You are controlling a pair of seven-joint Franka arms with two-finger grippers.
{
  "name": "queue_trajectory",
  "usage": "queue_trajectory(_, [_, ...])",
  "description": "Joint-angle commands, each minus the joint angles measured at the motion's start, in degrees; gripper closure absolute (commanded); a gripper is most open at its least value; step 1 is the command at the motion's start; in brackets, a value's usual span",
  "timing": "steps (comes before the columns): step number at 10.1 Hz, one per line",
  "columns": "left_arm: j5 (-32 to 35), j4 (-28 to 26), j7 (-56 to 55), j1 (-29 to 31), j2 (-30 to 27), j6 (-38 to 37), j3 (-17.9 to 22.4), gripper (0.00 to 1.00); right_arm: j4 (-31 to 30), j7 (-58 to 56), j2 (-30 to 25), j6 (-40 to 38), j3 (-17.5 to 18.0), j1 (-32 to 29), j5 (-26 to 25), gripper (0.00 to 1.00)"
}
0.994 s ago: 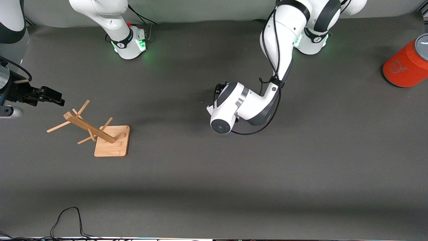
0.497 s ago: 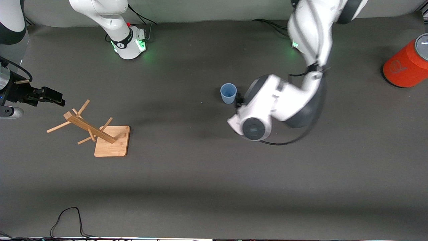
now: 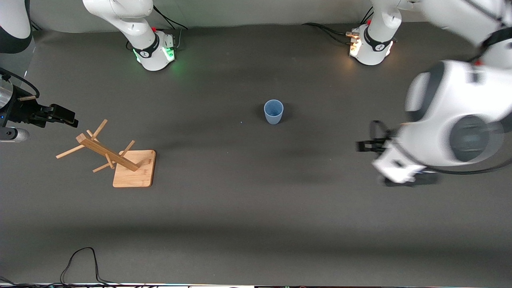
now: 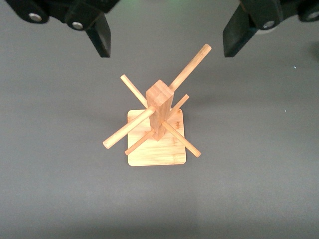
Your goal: Rotate and upright cup with both arms
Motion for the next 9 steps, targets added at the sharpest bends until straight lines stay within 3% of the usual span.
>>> queue_trajectory(1, [1.8, -22.0, 7.7, 4.9, -16.2, 11.2, -0.5, 0.00, -0.1, -0.9, -0.1, 0.7, 0.3, -0.4, -0.3, 0.00])
queue_trajectory(3, [2.9, -38.3, 9.9, 5.8, -27.3, 22.3, 0.9, 0.00, -0.1, -0.9, -0.2, 0.7, 0.4, -0.4, -0.3, 0.00])
queue_trajectory(4, [4.3, -41.5, 12.5, 5.9, -30.6, 23.4, 1.2, 0.00, -0.1, -0.9, -0.2, 0.7, 0.4, -0.4, -0.3, 0.00])
queue_trajectory(9, [4.4, -35.3, 12.9, 5.6, -31.3, 16.2, 2.3, 0.00, -0.1, -0.9, -0.2, 0.7, 0.4, -0.4, -0.3, 0.00])
